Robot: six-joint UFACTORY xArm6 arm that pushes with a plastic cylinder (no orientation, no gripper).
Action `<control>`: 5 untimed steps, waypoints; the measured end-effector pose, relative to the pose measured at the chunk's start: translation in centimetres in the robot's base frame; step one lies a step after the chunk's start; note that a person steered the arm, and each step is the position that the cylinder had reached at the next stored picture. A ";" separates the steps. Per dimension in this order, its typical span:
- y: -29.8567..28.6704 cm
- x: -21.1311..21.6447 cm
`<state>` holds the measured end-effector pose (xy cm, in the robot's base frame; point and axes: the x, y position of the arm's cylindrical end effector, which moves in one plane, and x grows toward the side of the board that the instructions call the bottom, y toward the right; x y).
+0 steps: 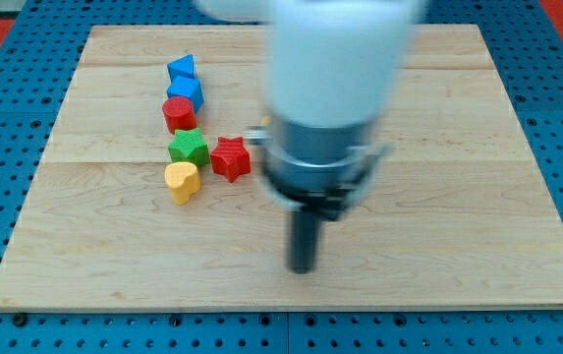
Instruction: Slide the heart to the left of the cube
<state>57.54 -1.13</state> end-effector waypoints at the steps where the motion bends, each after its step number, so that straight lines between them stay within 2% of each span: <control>1: -3.9 -1.8; 2: -7.2 -6.2; 4: -16.6 -10.4; 5: -15.7 -10.8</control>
<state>46.73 -16.87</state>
